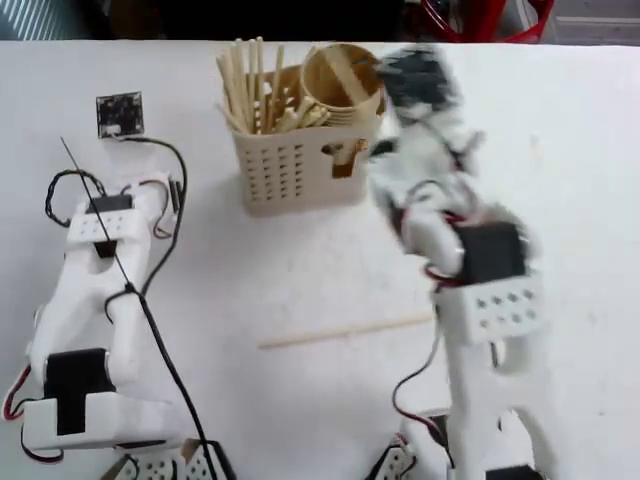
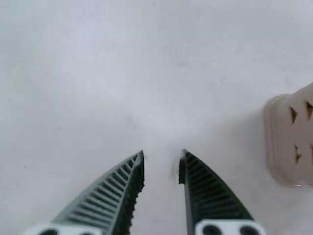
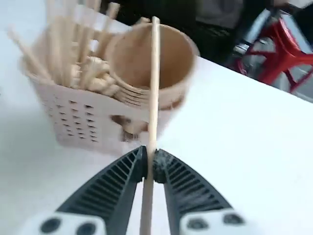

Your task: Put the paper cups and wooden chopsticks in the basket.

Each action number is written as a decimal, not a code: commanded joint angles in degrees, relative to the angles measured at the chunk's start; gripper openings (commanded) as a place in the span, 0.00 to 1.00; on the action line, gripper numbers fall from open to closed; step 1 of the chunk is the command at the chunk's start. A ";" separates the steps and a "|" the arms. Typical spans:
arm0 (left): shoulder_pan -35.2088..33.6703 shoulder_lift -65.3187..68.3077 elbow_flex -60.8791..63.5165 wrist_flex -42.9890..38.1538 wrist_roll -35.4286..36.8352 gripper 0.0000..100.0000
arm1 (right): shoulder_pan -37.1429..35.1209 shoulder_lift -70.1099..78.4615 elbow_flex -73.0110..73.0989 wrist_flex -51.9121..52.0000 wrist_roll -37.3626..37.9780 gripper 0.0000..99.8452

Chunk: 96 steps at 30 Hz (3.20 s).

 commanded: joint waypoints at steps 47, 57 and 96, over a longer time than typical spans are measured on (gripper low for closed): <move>2.15 -2.15 -0.18 -1.32 -0.35 0.13 | 12.26 34.33 13.19 -4.97 23.38 0.08; 2.15 -2.15 -0.18 -1.32 -0.35 0.13 | 8.13 34.86 7.03 -0.57 23.38 0.21; 2.15 -2.15 -0.09 -1.23 -0.35 0.13 | 12.79 68.09 -22.95 7.16 20.22 0.02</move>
